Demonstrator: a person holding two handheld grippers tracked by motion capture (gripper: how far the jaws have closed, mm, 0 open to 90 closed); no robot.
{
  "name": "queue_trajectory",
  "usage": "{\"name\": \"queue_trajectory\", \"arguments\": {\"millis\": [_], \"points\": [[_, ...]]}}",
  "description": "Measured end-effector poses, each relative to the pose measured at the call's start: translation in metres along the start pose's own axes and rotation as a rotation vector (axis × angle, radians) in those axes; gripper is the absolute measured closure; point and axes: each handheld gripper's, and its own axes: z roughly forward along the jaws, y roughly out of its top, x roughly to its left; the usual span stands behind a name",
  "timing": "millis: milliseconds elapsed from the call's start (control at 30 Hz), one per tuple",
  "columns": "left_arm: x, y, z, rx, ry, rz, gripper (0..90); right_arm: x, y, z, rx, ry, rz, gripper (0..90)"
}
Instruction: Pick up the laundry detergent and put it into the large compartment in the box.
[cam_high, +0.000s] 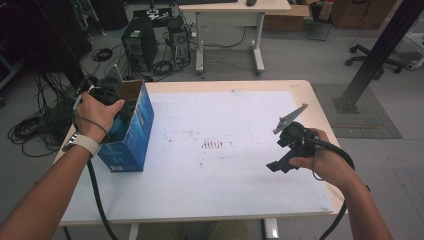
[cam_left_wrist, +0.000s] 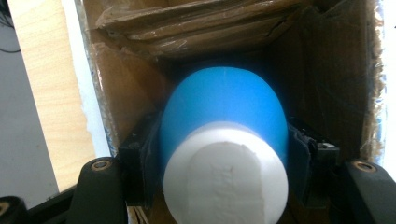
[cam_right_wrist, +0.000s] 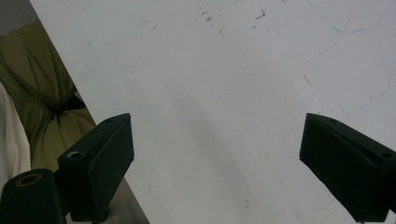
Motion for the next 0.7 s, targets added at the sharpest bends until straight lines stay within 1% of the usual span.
{"name": "queue_trajectory", "arguments": {"millis": [133, 267, 433, 700], "points": [[0.0007, 0.0014, -0.0014, 0.001, 0.001, 0.001, 35.2, 0.0003, 0.0005, 0.0013, -0.002, 0.002, -0.001, 10.1], [0.0034, 0.0022, 0.0006, 0.004, -0.006, 0.007, 35.4, 0.0005, 0.0004, 0.0024, -0.001, 0.004, -0.001, 10.1], [0.0059, 0.0028, 0.0014, 0.000, -0.025, 0.004, 35.6, 0.0005, -0.0003, 0.0026, 0.004, 0.004, 0.002, 10.2], [0.0053, 0.0040, 0.0028, 0.007, -0.035, 0.007, 31.5, 0.0006, -0.0003, 0.0028, 0.005, 0.004, 0.002, 10.1]]}}
